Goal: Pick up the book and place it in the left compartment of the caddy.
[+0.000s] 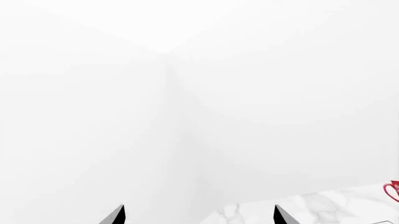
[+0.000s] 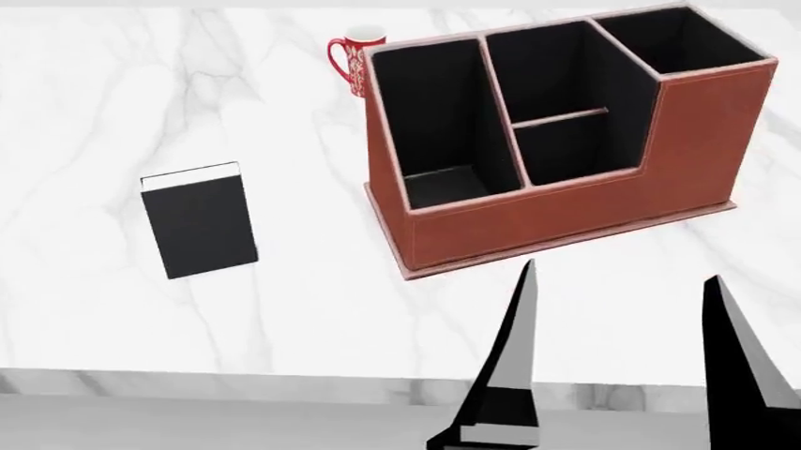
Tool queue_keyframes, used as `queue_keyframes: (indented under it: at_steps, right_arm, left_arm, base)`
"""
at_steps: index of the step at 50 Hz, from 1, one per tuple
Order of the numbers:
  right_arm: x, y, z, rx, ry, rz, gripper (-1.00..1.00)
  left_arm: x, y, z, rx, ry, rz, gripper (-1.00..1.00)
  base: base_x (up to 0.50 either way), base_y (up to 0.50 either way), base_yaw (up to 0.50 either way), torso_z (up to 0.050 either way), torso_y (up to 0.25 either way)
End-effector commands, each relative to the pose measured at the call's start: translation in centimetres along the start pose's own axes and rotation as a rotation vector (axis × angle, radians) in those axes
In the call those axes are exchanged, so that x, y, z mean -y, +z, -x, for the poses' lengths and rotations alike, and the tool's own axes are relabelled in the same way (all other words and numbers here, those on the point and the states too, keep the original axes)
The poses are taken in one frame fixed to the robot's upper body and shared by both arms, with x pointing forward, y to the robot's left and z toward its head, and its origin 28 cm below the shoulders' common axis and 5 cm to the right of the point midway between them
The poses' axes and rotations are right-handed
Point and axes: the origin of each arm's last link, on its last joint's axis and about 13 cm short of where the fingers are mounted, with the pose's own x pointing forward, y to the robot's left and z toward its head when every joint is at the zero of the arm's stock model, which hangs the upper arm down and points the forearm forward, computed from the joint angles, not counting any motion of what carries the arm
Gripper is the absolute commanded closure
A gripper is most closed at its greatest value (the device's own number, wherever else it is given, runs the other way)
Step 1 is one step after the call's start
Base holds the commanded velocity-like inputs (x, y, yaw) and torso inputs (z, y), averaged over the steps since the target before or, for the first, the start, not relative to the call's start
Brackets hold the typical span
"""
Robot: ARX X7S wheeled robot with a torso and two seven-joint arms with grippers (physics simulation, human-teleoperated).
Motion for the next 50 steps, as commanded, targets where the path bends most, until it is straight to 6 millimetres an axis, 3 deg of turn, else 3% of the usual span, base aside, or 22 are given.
queue_keyframes:
  at_steps: [1,14,26,40,50]
  right_arm:
    - [-0.1,0.1,0.1,0.012,0.016,0.016,-1.0]
    - [-0.2,0.0,0.1,0.026,0.015,0.045,-1.0]
    - [-0.1,0.1,0.1,0.022,0.009,0.029,-1.0]
    - [-0.2,0.7,0.2,0.024,0.006,-0.033,-1.0]
    - [0.0,0.7,0.3,0.045,-0.016,-0.019,-1.0]
  left_arm:
    - [0.2,-0.1,-0.2,-0.002,-0.003,0.002,-1.0]
    - [0.3,-0.1,-0.4,-0.004,-0.005,0.003,-1.0]
    - [0.3,-0.1,-0.4,-0.005,-0.008,0.002,-1.0]
    - [0.4,-0.1,-0.4,-0.008,-0.009,0.004,-1.0]
    - [0.4,-0.1,-0.4,-0.008,-0.01,0.004,-1.0]
  base:
    - [0.05,0.0,0.0,0.0,0.0]
    - [0.21,0.0,0.0,0.0,0.0]
    - [0.18,0.49,0.0,0.0,0.0]
    - [0.41,0.0,0.0,0.0,0.0]
    - [0.02,0.0,0.0,0.0,0.002]
